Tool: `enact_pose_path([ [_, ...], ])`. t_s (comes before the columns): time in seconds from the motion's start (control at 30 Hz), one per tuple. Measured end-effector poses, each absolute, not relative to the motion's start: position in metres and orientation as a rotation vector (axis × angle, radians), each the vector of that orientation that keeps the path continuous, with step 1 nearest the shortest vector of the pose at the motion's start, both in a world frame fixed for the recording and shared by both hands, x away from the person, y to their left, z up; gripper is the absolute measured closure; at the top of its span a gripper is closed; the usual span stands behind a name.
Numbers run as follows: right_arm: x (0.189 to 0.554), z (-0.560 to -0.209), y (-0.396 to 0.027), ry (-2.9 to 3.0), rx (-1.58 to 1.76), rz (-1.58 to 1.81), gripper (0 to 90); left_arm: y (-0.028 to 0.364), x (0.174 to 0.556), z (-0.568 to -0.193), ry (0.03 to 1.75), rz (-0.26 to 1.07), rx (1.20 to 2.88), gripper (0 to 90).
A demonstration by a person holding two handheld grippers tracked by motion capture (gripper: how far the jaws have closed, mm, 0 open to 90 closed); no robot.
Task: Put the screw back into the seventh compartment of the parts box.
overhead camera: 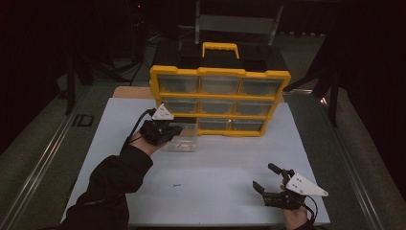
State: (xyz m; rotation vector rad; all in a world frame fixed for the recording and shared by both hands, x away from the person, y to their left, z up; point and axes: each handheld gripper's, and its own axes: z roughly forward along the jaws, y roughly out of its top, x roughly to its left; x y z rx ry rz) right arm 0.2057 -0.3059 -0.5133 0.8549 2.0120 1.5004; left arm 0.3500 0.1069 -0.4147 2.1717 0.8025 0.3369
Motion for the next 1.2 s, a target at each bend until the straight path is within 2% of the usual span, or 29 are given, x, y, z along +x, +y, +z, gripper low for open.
enact_pose_path([
  [0.73,0.206,-0.513,-0.306,2.013,0.854,1.504,14.2,0.098,0.371,-0.435,0.965,0.329,2.181,86.8],
  [1.2,0.206,-0.514,-0.306,2.013,0.855,1.506,14.2,0.095,0.381,-0.45,1.065,0.238,2.252,86.6],
])
